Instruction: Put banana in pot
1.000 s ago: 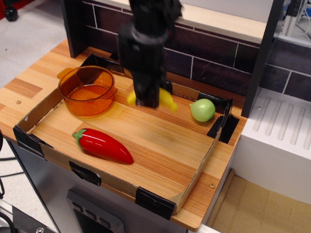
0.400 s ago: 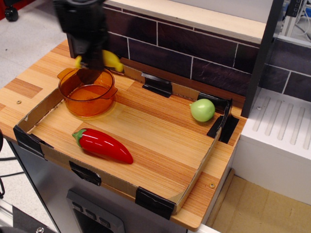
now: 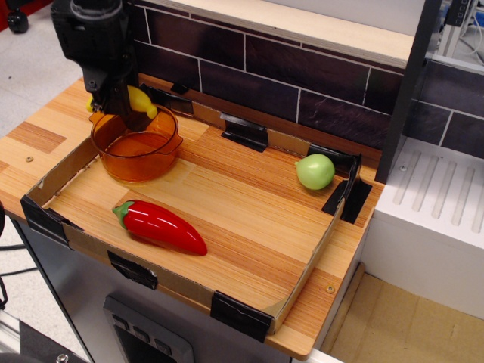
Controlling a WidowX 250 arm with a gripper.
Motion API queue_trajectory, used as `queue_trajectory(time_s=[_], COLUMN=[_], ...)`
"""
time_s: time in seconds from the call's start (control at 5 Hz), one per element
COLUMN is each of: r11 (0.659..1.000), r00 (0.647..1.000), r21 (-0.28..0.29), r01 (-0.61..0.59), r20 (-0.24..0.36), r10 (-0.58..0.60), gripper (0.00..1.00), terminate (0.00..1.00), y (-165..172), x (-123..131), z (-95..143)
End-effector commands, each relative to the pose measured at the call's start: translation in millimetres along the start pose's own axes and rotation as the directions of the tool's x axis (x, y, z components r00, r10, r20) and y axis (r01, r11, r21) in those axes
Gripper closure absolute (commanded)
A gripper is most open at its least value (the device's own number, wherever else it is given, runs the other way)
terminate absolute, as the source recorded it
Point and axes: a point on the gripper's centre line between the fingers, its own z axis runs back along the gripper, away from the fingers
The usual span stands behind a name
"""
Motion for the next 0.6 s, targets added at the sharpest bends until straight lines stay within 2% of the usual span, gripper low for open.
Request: queue_trajectory(time_s=[0.0,0.4], r11=[0.999,0.997], r00=[0.999,0.996], r21=[-0.03,-0.073], r01=[0.021,0.0], r20=[0.024,-0.094], r10=[-0.021,-0.007], gripper=[0.0,0.0], terminate=[0.0,0.0], y=[-19.3,-24.6], x=[9.9,0.1], z=[11.4,74.6])
